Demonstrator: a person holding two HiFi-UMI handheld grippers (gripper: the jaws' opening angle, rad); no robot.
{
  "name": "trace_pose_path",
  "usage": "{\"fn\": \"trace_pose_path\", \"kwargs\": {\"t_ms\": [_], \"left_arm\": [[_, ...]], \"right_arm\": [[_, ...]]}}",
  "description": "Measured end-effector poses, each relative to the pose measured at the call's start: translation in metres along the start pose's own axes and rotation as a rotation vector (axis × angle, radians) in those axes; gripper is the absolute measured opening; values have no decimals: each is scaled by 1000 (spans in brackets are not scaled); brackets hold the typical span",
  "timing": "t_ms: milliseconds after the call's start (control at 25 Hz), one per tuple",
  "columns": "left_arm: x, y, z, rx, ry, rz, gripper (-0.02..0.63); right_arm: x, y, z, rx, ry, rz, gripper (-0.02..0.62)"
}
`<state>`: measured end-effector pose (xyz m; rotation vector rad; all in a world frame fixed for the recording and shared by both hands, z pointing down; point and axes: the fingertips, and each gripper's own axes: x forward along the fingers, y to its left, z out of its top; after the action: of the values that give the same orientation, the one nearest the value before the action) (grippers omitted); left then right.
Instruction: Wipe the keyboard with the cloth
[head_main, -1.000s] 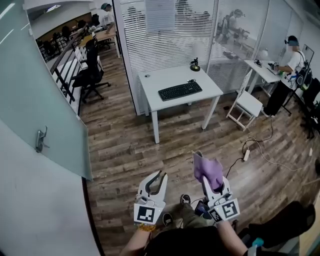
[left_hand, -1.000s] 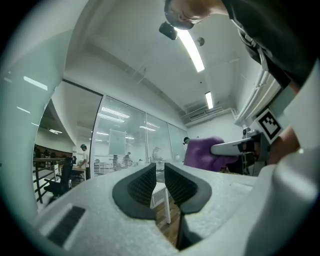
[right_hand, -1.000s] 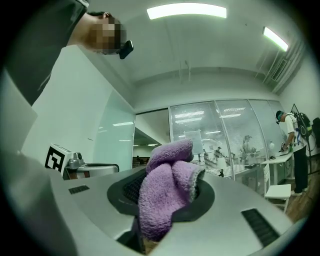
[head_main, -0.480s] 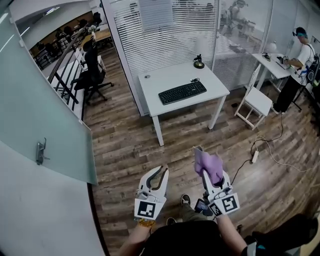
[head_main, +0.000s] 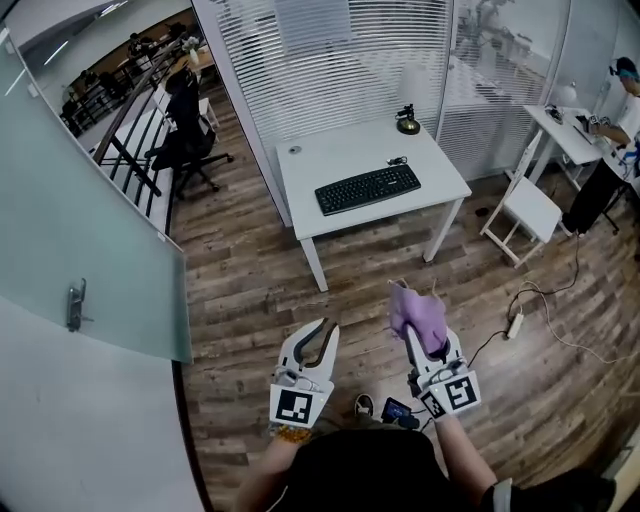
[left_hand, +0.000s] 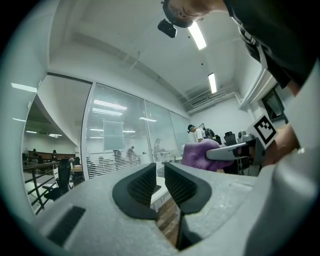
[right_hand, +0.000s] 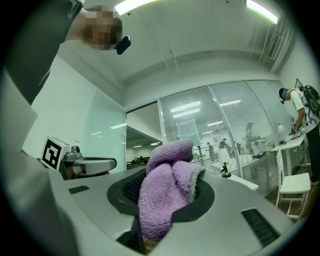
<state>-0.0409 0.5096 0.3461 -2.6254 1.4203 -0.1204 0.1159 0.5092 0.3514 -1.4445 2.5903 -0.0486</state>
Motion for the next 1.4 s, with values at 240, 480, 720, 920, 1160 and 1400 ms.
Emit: {"fn": "trace_pose_path", "kwargs": {"t_ms": [240, 480, 720, 920, 1160, 1400], "left_arm": [[37, 21, -14, -1, 18, 11, 63], [90, 56, -32, -25, 6, -9, 63], [156, 112, -46, -52, -16, -44, 63], [206, 162, -53, -71, -27, -64, 63], [253, 213, -79, -81, -6, -98, 63], [301, 235, -102, -76, 35, -123, 64]], "right_arm": [[35, -28, -14, 12, 39, 16, 107], [83, -63, -28, 3, 63, -17, 107], [153, -98, -31, 11, 100, -72, 109], [219, -128, -31, -2, 139, -92, 109], [284, -156, -39, 0, 149, -130, 110], [318, -207, -61, 28, 196, -179, 110]]}}
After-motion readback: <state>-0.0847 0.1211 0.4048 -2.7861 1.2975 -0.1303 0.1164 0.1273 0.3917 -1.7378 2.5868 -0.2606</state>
